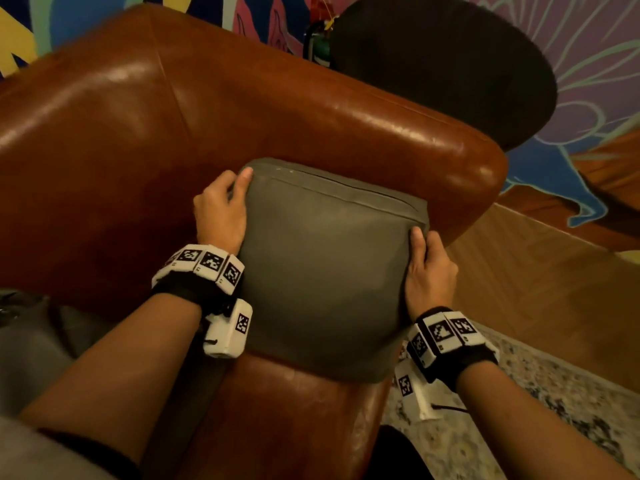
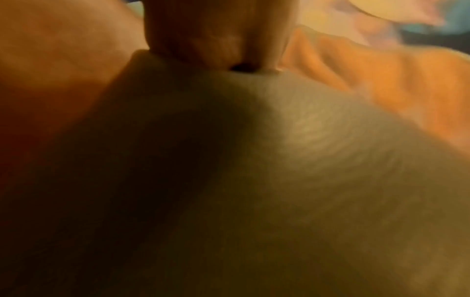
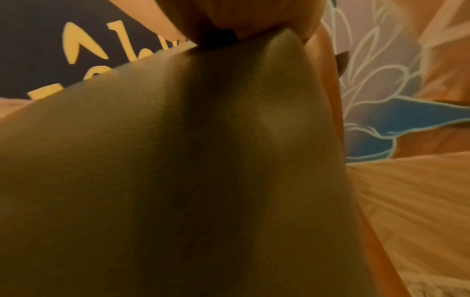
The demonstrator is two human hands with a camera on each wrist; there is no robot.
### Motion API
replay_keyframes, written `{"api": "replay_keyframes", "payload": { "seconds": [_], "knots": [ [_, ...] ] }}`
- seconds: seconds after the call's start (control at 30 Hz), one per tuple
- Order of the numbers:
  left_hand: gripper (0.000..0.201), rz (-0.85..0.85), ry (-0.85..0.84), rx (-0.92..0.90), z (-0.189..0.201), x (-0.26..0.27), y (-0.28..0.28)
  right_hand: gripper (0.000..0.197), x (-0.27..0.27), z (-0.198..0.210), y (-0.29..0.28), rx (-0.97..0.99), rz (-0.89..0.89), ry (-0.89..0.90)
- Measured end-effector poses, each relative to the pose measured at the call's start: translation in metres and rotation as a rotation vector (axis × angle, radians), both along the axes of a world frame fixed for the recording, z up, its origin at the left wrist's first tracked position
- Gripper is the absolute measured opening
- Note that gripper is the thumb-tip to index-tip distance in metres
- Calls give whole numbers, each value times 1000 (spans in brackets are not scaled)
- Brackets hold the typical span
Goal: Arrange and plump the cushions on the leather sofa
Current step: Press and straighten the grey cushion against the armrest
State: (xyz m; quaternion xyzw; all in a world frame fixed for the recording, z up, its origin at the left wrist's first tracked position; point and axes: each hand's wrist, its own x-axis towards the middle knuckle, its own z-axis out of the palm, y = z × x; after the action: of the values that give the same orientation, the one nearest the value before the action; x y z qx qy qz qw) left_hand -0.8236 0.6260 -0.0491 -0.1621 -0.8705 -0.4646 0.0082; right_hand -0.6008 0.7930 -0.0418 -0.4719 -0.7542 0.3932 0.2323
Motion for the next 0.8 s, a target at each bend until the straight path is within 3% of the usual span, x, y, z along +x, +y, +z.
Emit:
{"api": "replay_keyframes", "payload": {
  "seconds": [0.1, 0.33, 0.43, 0.57, 0.7, 0.8],
  "knots": [
    [55, 62, -10, 127, 0, -2, -4, 36, 0, -3, 3, -23, -5, 30],
    [48, 150, 37, -87, 3, 35, -41, 44, 15, 3, -19, -57, -100, 82],
    [43, 162, 88, -2, -15, 48, -51, 42, 23, 0, -39, -74, -153, 46],
    [50, 148, 6, 83, -22, 38, -43, 54, 23, -13, -39, -54, -122, 14],
    [53, 107, -60, 17, -22, 21, -29, 52, 8, -18, -22, -81, -127, 29],
    [51, 249, -86, 14, -17, 17, -33, 47, 12, -16, -22, -65, -172, 34]
  ]
}}
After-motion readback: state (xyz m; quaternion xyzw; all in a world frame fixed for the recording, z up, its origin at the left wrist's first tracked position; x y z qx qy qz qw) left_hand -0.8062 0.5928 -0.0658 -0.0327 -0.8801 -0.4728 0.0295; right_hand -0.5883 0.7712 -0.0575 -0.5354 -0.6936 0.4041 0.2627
